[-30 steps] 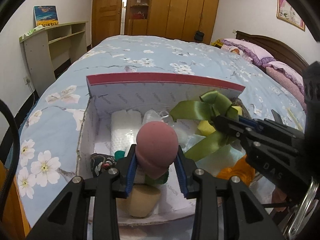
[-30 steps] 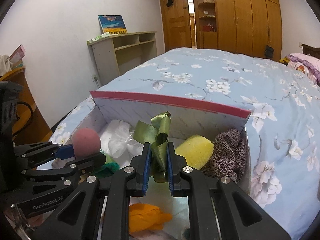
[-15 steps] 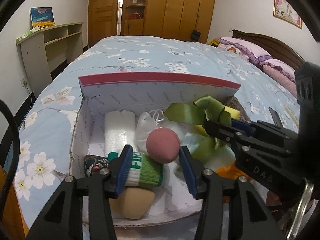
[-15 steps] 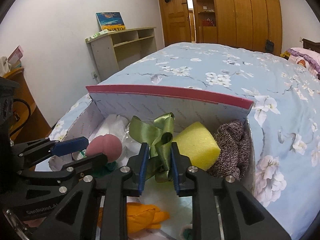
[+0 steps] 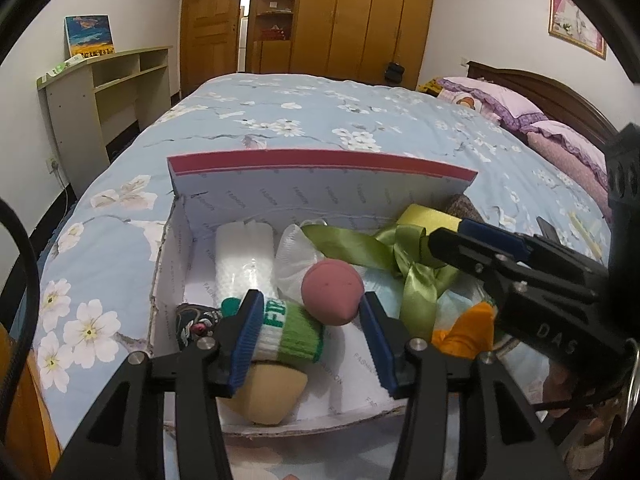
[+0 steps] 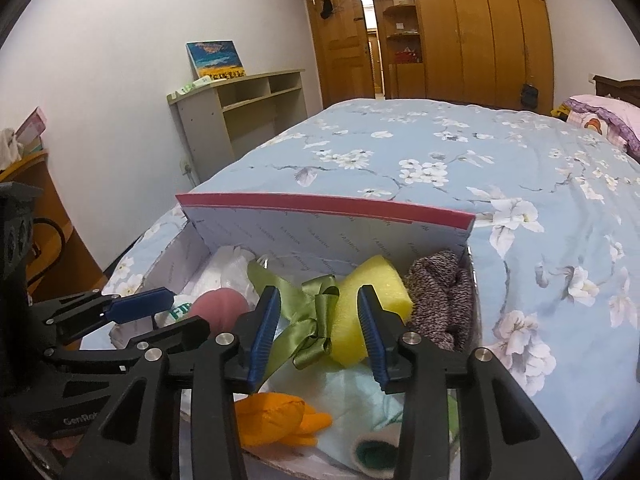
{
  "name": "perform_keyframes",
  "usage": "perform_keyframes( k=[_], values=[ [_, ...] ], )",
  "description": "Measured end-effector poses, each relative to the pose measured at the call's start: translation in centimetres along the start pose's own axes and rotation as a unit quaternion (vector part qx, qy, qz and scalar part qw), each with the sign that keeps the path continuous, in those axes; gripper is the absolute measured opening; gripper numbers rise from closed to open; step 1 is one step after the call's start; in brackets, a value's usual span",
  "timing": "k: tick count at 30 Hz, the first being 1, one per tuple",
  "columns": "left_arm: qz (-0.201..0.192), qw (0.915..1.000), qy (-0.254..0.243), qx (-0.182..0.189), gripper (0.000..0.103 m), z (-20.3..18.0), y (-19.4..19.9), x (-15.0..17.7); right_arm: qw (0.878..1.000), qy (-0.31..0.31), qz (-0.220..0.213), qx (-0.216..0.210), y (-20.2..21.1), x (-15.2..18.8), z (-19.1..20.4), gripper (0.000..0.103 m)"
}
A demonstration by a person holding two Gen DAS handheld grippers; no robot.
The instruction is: Organize soft objects
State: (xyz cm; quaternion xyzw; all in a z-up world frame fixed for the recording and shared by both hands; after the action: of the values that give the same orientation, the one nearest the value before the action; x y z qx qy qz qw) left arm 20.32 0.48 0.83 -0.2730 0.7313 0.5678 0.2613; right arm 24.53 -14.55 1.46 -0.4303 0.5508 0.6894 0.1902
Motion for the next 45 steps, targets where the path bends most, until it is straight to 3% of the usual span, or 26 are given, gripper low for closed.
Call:
perform_keyframes(
  k=[28,45],
  values=[
    [-0.033,0.9993,0.019,-0.008,0.054,-0.9,4.9,1.7,1.000,-0.008,-0.027,0.014,5.8,2.1,1.5,0.042],
    [-0.026,0.9988,0.033,-0.025,0.054,-1.1,5.7,5.4,0.999,-0.010,-0.003,0.031,7.6,6.7,3.0,0.042]
  ],
)
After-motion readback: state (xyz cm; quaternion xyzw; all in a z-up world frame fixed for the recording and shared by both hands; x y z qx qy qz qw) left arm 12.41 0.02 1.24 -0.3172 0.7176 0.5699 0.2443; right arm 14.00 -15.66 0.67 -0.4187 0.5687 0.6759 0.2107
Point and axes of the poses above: each gripper's, at about its wrist camera, not at the fingertips, and y roughly against the way its jaws point, z to its left, x to its underside, the point moved 4 cm from there along -y, roughly the way its jaws point, and after that the axes turned 9 degrees about y, right-handed, at the moved point
